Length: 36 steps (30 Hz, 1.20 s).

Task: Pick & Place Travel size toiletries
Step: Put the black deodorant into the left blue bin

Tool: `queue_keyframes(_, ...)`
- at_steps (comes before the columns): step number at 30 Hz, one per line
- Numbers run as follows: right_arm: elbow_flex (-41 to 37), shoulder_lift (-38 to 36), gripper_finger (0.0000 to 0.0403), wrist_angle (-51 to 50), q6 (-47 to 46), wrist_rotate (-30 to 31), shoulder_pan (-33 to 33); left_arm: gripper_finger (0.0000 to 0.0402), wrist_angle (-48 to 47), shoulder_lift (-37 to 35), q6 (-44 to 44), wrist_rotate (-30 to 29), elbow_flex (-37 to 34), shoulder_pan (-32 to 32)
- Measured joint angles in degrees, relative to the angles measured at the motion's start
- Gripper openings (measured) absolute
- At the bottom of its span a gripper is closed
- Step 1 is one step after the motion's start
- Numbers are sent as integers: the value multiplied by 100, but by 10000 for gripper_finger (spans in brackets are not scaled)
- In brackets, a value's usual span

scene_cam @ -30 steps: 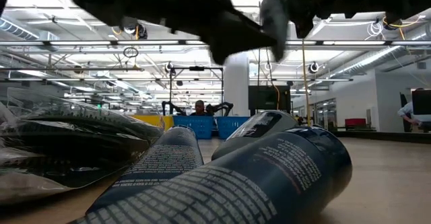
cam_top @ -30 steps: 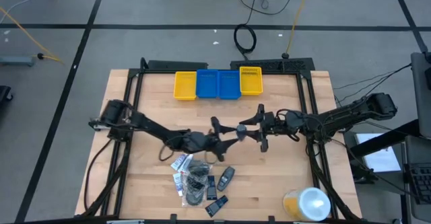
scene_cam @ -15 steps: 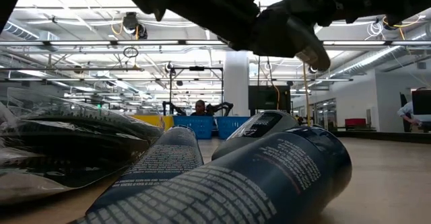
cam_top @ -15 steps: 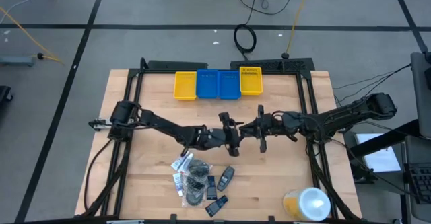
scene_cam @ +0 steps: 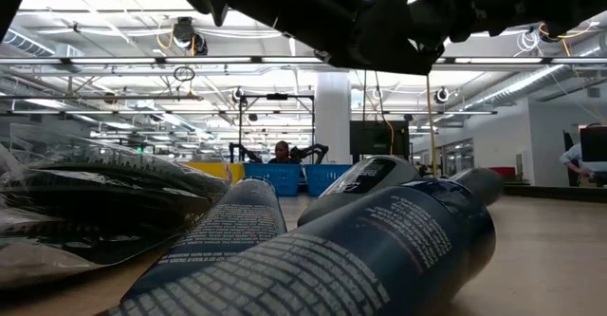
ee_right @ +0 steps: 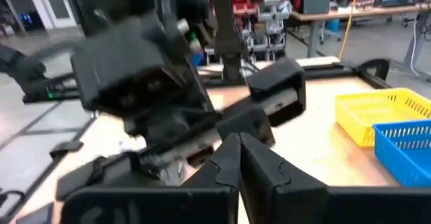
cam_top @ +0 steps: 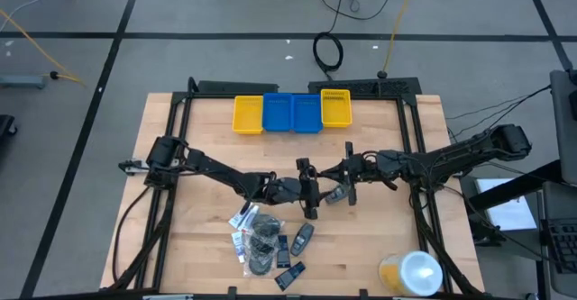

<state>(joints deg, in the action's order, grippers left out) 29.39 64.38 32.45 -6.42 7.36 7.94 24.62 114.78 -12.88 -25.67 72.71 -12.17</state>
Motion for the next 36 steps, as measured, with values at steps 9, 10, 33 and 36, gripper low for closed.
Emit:
queue_keyframes(9,0,-26,37,-339,266,905,-48,230,-462,50,1480,475,0,31)
queue_keyframes(10,0,-26,41,-331,281,910,-50,230,-487,53,1517,476,-2,29)
queue_keyframes(33,-6,-26,86,-111,434,908,-48,230,-27,1428,2474,767,621,53)
queue_keyframes(36,-1,-26,88,-160,434,908,-48,230,-456,1688,2395,755,963,53)
